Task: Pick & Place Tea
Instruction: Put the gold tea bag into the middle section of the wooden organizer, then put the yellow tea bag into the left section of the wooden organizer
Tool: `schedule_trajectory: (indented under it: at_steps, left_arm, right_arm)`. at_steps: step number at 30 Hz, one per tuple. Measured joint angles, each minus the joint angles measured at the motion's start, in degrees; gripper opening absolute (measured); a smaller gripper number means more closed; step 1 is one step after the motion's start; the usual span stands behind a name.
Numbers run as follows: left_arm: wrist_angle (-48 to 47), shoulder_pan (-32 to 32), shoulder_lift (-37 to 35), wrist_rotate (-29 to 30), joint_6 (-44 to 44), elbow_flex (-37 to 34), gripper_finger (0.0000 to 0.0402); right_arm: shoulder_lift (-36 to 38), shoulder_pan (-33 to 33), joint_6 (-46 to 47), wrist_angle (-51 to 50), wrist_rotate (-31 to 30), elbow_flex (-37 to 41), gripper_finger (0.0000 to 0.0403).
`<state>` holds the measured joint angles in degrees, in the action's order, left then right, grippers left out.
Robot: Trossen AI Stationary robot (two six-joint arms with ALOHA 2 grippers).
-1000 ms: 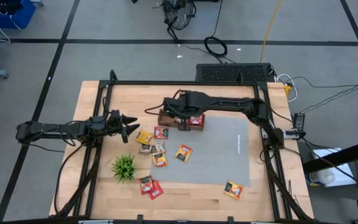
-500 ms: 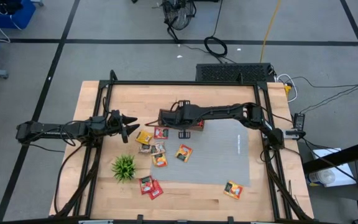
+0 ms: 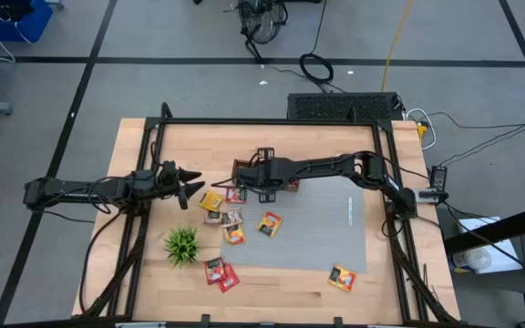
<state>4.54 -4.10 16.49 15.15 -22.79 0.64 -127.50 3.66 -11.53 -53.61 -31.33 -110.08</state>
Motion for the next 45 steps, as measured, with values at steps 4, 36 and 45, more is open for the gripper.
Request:
schedule_trajectory:
  at_steps: [4, 36, 45]
  left_arm:
    - [0.0, 0.0, 0.0, 0.0, 0.0, 0.0, 0.0212]
    - [0.0, 0.0, 0.0, 0.0, 0.0, 0.0, 0.0212]
    - [0.0, 0.0, 0.0, 0.0, 0.0, 0.0, 0.0212]
  right_arm:
    - [0.0, 0.0, 0.5, 0.0, 0.0, 0.0, 0.0036]
    - [4.1, 0.4, 4.4, 0.2, 4.7, 4.7, 0.0185]
    - [10.9, 0.4, 4.4, -1.6, 7.1, 4.7, 0.019]
